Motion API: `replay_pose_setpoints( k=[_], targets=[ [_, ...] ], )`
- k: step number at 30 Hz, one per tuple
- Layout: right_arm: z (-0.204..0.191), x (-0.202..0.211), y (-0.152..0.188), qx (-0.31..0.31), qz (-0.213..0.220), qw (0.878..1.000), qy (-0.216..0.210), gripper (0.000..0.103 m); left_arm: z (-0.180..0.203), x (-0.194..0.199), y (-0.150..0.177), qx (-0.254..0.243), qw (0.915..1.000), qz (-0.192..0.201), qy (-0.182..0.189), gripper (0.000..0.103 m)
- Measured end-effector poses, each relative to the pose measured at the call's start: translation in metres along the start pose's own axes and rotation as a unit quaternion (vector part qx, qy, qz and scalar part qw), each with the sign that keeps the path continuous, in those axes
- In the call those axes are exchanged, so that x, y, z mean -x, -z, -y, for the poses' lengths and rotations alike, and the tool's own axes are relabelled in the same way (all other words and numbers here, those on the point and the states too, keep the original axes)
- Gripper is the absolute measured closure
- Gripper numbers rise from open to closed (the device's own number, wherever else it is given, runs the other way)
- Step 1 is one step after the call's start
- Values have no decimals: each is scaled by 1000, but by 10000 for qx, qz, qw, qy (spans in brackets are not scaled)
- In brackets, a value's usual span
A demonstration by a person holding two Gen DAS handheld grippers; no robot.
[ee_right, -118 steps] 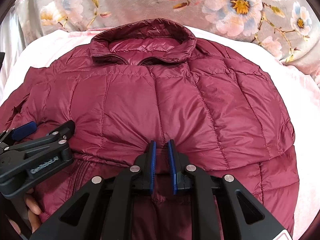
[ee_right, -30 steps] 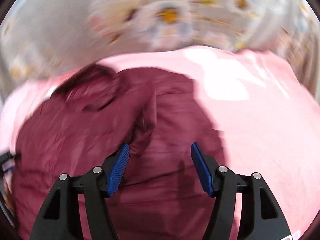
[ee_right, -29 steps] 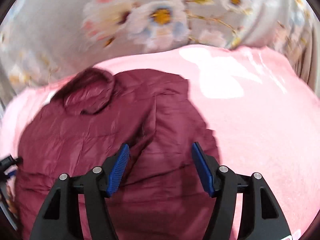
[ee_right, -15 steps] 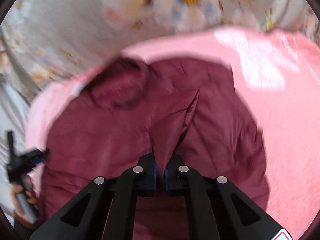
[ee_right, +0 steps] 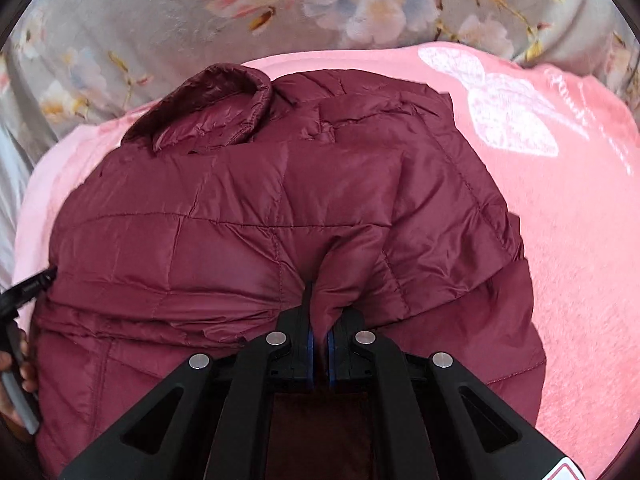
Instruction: Fold large clothes
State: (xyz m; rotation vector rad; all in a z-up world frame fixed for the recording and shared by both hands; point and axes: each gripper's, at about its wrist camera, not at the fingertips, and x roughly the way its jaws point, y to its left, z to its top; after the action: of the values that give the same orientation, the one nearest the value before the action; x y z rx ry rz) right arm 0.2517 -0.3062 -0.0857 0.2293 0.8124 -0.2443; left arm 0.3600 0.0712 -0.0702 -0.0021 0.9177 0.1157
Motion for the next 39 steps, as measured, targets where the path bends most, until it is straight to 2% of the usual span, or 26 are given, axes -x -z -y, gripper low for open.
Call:
replay_pose_setpoints(
  k=[4,8,11,14,18,20,22,27,32,34,36,39],
  targets=[
    [5,25,-2,-14,145,9998,97,93,-1,12,0,-73,10000,-54,-3,58],
    [10,73,-16,-267,768,9966,145,86,-1,50,-11,-119,9992,101,375,57],
    [-10,81,-38,-233,802,9961,-300,85,24,66,-32,-257,9970,124,723,52],
    [-47,59,-55,44,540,9966,-624,85,60,62,-44,-413,9938,-37,1031,48],
    [-82,18,-47,442,67,9975,-544,85,100,36,-34,-690,9947,-173,740,49],
    [-89,1,-34,526,-179,9968,-570,85,104,22,-23,-711,9943,-350,712,49],
    [-91,-2,-20,602,-291,9957,-636,85,101,21,-11,-735,9942,-343,700,49],
    [-96,11,-3,740,-260,9944,-714,85,92,32,11,-1014,9921,-278,684,49],
    [-86,33,-18,620,89,9955,-705,85,83,47,13,-1062,9903,-389,810,49],
    [-83,29,-24,618,142,9965,-538,85,79,56,5,-882,9919,-257,875,49],
    [-80,20,-25,602,114,9974,-385,85,78,55,-6,-725,9943,-102,771,49],
    [-74,-1,-20,562,-97,9980,-286,85,83,38,-9,-726,9945,-291,698,49]
  ],
)
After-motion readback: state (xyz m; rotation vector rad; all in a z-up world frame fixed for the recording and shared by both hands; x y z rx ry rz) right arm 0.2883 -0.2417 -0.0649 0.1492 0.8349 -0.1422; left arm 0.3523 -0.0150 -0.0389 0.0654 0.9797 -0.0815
